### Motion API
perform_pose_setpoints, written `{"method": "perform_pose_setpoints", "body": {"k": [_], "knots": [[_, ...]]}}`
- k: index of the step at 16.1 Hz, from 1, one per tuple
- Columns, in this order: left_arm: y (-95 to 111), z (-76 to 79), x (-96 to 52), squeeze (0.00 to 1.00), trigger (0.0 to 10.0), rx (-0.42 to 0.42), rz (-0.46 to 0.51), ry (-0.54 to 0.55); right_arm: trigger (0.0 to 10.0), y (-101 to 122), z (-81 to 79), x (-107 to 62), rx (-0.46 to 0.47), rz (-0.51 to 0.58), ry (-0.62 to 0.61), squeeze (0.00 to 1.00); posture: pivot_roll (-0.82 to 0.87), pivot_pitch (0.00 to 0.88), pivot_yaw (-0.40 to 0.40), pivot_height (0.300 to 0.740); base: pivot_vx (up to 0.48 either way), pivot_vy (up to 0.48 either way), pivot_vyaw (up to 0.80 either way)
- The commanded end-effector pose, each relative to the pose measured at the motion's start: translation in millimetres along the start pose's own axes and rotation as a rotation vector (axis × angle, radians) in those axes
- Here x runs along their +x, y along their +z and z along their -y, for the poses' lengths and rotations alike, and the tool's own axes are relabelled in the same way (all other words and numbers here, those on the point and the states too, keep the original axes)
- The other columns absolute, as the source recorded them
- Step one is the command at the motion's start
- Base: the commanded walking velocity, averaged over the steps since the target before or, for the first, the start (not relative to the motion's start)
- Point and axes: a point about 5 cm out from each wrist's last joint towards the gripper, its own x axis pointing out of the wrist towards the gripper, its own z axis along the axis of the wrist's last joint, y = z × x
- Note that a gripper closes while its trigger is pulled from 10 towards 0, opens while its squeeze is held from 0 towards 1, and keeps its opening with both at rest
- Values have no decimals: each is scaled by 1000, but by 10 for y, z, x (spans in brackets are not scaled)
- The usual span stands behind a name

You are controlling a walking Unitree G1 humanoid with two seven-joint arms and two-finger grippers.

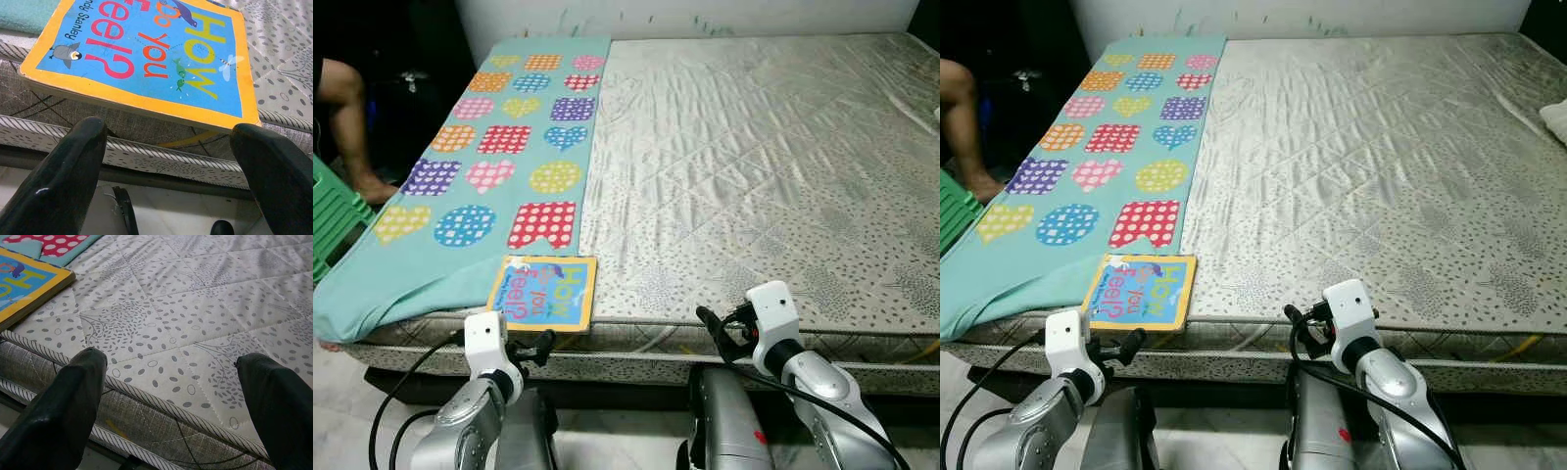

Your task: Clean up the room

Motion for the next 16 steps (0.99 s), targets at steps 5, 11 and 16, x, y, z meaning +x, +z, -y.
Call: {"method": "perform_pose_setpoints", "body": {"k": [5, 11, 16], "knots": [[120, -160, -77, 0, 10000, -71, 46, 112, 10000, 49, 31, 88, 34, -9, -14, 0, -143, 70, 27, 542, 0, 0, 0], [164, -195, -87, 0, 10000, -187, 116, 192, 10000, -8, 52, 112, 29, -52, -9, 0, -146, 63, 17, 542, 0, 0, 0], [70, -308, 67, 0, 10000, -400, 81, 250, 10000, 31, 99, 86, 17, -41, -20, 0, -172, 77, 5, 542, 0, 0, 0]]}}
